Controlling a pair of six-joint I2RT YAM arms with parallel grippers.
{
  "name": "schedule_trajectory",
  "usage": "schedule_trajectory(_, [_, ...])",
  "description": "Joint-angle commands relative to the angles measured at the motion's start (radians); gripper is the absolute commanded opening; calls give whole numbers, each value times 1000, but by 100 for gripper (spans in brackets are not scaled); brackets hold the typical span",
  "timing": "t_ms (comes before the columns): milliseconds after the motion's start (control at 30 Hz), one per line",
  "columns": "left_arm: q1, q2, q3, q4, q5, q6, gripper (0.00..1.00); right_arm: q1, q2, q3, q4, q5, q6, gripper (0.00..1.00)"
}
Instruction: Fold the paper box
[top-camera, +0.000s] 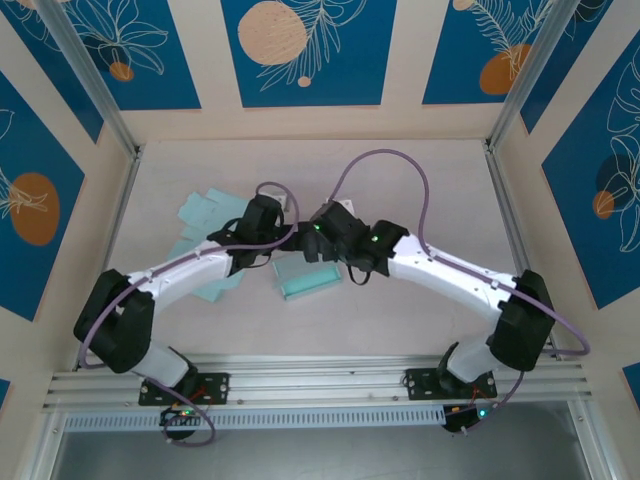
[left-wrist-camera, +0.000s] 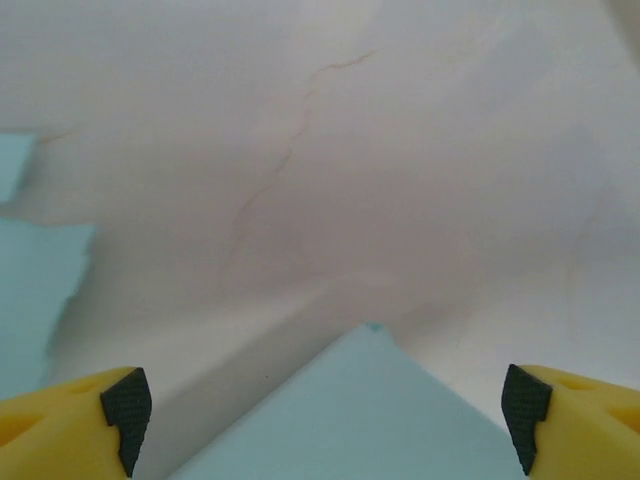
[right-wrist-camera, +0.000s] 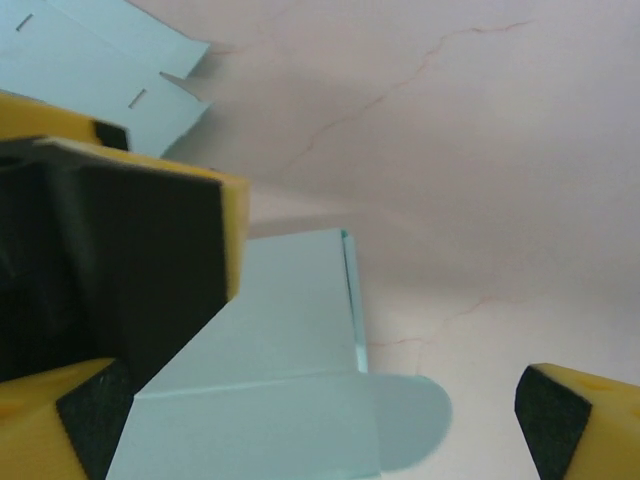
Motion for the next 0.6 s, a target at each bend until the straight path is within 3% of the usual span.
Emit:
schedule_trajectory(0, [-8, -67, -26, -147, -41, 17, 100, -63, 63, 6, -92, -107, 18, 100])
schedule_trajectory(433, [-21, -47, -209, -114, 8, -55, 99, -123, 154, -202, 52, -255, 63, 78])
schedule_trajectory(567, [-21, -26, -249, -96, 8, -59, 82, -136, 200, -244, 98, -278, 78, 66])
